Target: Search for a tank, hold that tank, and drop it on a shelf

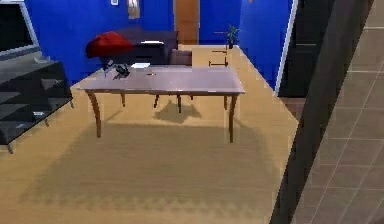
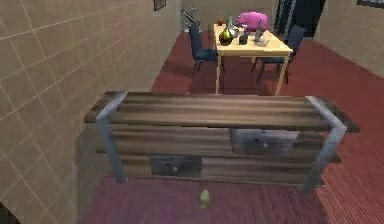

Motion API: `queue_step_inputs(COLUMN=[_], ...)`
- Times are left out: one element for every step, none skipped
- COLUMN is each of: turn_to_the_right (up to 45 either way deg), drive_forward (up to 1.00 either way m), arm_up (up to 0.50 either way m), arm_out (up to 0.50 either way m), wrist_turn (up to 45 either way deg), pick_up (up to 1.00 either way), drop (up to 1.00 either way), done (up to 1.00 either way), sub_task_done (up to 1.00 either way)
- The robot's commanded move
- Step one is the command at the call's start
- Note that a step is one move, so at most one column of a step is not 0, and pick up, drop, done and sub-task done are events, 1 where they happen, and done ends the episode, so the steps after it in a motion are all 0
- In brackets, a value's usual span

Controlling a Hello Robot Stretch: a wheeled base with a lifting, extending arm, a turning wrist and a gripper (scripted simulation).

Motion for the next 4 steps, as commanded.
queue_step_inputs(turn_to_the_right=[0.0,3.0,45.0,0.0], drive_forward=[0.30,0.00,0.00,0.20], arm_up=[0.00,0.00,0.00,0.00], arm_out=[0.00,0.00,0.00,0.00], wrist_turn=[0.0,0.0,0.0,0.0], pick_up=[0.00,0.00,0.00,0.00], drop=[0.00,0.00,0.00,0.00], done=[0.00,0.00,0.00,0.00], sub_task_done=[0.00,0.00,0.00,0.00])
